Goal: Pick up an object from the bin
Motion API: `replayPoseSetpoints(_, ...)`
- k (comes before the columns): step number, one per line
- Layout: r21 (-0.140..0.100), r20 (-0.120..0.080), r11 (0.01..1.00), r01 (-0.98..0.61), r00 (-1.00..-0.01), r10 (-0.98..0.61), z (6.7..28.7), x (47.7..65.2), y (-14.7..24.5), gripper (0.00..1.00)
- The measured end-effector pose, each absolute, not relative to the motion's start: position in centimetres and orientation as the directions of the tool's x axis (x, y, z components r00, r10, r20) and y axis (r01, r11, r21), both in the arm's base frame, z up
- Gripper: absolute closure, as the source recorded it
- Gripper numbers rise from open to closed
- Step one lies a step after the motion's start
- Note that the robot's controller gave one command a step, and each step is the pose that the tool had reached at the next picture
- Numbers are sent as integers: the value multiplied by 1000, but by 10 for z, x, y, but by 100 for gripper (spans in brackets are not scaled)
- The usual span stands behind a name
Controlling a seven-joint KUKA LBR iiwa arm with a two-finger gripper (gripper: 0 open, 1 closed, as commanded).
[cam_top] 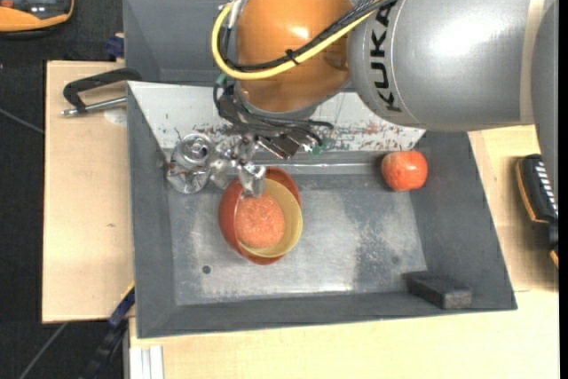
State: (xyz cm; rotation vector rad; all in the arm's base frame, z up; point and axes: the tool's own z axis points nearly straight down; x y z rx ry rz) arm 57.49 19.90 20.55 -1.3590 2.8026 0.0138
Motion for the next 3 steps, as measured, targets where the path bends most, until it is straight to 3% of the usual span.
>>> replayPoseSetpoints(1, -21, -23, 38, -999, -38, -999, 181, 586, 178, 100)
replayPoseSetpoints(2, -28, -29, 41, -999, -40, -999, 217, 604, 163, 100)
replayPoseSetpoints(3, -25, -32, -3, -1000, 4, -999, 162, 595, 208, 100)
